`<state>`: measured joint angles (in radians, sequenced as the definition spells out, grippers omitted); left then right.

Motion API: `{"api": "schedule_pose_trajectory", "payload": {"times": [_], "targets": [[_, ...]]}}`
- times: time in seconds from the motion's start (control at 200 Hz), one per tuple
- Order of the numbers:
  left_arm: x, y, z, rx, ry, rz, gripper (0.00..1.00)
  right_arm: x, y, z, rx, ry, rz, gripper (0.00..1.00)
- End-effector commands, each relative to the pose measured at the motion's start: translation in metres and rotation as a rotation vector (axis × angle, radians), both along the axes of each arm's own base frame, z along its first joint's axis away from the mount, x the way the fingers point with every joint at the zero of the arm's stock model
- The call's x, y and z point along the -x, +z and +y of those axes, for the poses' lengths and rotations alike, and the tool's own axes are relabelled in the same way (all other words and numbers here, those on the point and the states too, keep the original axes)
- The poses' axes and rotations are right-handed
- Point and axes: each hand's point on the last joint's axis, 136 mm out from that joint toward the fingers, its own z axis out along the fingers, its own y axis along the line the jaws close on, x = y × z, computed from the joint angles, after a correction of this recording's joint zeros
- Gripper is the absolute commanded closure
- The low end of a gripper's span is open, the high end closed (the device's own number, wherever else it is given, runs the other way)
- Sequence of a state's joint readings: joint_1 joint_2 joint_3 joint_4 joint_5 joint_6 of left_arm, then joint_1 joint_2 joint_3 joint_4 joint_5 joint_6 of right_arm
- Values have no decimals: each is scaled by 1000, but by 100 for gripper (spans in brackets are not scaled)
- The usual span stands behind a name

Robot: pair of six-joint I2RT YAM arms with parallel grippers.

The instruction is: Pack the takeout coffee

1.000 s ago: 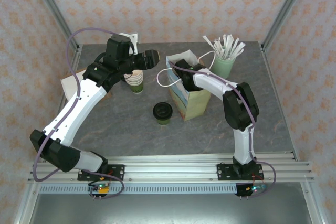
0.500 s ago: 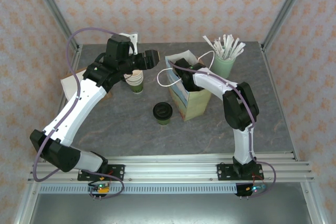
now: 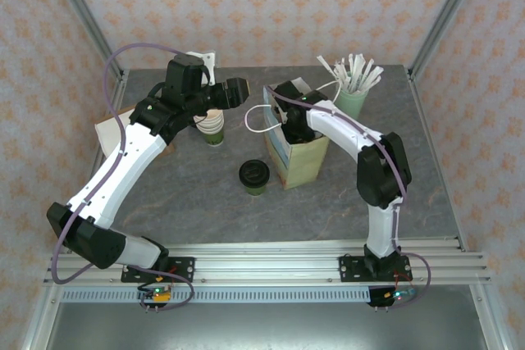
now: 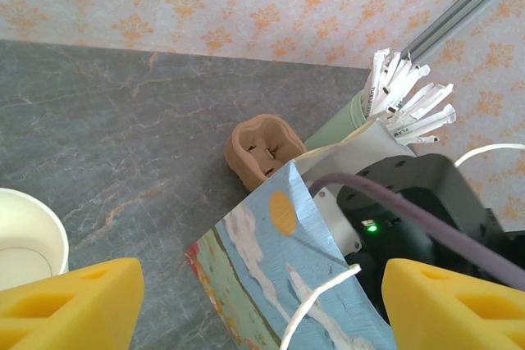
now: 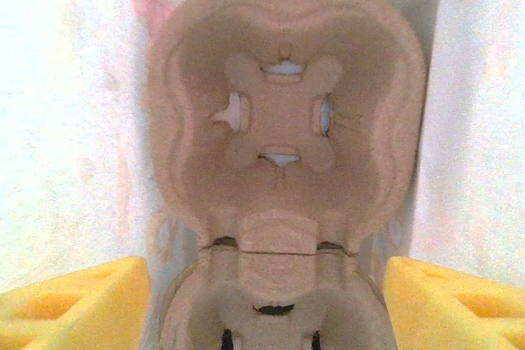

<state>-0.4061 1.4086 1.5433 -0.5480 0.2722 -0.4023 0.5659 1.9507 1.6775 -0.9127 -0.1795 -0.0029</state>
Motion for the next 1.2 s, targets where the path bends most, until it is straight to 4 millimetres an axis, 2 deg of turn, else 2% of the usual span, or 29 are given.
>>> {"api": "schedule_pose_trajectory", "payload": {"times": [0.0, 0.29, 0.651, 0.816, 1.191], "targets": [[3, 9, 1, 6, 5, -33, 23, -1, 31, -7, -3, 0, -50, 23], [4, 8, 2, 3, 8, -33, 23, -4, 63, -9, -19, -9, -114, 21], [7, 10, 5, 0, 14, -42, 23, -11, 103, -12, -38, -24, -200, 14], [8, 10, 5, 0, 14, -43, 23, -12, 126, -10, -81, -32, -247, 13], [9, 12, 6, 3, 15, -48, 23, -14, 163, -12, -165, -48, -318, 9]]}}
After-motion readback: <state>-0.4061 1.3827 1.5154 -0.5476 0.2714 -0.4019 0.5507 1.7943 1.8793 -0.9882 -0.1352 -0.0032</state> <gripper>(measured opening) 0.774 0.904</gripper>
